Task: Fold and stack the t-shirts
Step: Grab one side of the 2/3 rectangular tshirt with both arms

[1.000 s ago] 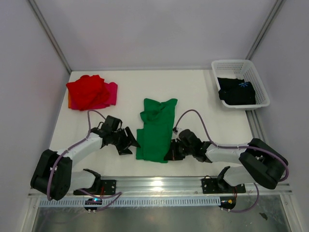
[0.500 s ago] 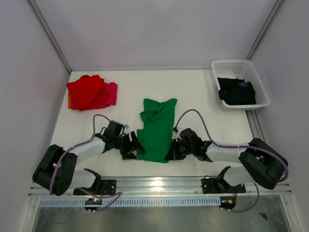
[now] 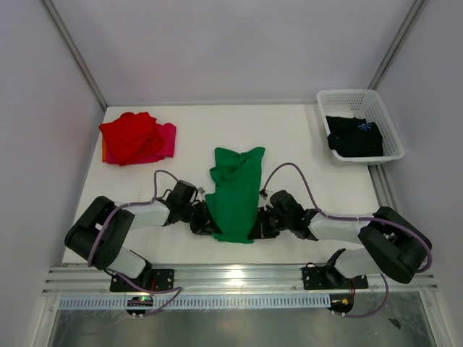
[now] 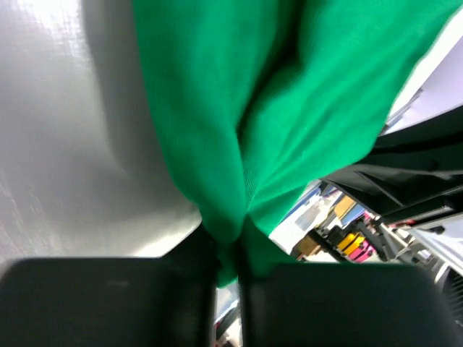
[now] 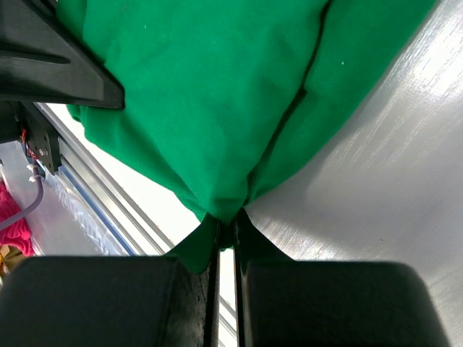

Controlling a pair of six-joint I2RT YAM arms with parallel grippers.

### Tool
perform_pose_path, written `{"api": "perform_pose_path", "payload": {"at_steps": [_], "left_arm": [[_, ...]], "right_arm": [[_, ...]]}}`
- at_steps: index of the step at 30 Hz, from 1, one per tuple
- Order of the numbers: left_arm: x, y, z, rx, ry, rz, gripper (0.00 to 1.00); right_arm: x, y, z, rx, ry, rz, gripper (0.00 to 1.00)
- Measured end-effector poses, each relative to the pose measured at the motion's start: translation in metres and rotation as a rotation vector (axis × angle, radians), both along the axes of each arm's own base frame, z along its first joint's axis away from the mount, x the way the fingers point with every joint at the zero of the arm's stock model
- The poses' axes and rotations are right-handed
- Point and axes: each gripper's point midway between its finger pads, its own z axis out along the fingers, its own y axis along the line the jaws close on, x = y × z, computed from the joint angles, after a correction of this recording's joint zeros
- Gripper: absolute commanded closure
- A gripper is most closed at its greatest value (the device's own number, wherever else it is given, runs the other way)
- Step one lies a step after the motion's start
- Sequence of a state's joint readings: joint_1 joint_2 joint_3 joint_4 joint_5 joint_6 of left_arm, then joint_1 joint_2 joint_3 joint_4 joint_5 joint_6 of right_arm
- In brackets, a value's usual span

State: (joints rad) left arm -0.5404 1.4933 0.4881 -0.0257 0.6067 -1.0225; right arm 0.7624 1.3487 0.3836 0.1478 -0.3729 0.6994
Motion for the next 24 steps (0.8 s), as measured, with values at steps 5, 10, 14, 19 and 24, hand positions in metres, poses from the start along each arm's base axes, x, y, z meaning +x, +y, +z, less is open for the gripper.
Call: {"api": "perform_pose_path", "payload": {"at_steps": [5,10,14,19,24], "left_arm": [[0.001,0.000,-0.005,0.018,0.007,-0.006,0.99],[0.006,-0.003,-0.006,0.030,0.018,-0.016,0.99],[0.013,-0.006,-0.005,0.044,0.019,-0.028,0.99],[0.029,-0.013,-0.002,0.062,0.009,-0.042,0.99],[0.052,-0.024,0.004,0.073,-0.018,-0.059,0.99]], "right_arm": [[0.001,-0.001,0.000,0.001,-0.004,0.005,0.97],[0.005,-0.002,0.000,0.001,0.002,0.003,0.97],[0.011,-0.003,0.000,-0.003,-0.001,-0.002,0.97],[0.025,-0.010,0.002,-0.021,-0.012,-0.021,0.97],[0.044,-0.018,0.004,-0.048,-0.028,-0.041,0.97]]}}
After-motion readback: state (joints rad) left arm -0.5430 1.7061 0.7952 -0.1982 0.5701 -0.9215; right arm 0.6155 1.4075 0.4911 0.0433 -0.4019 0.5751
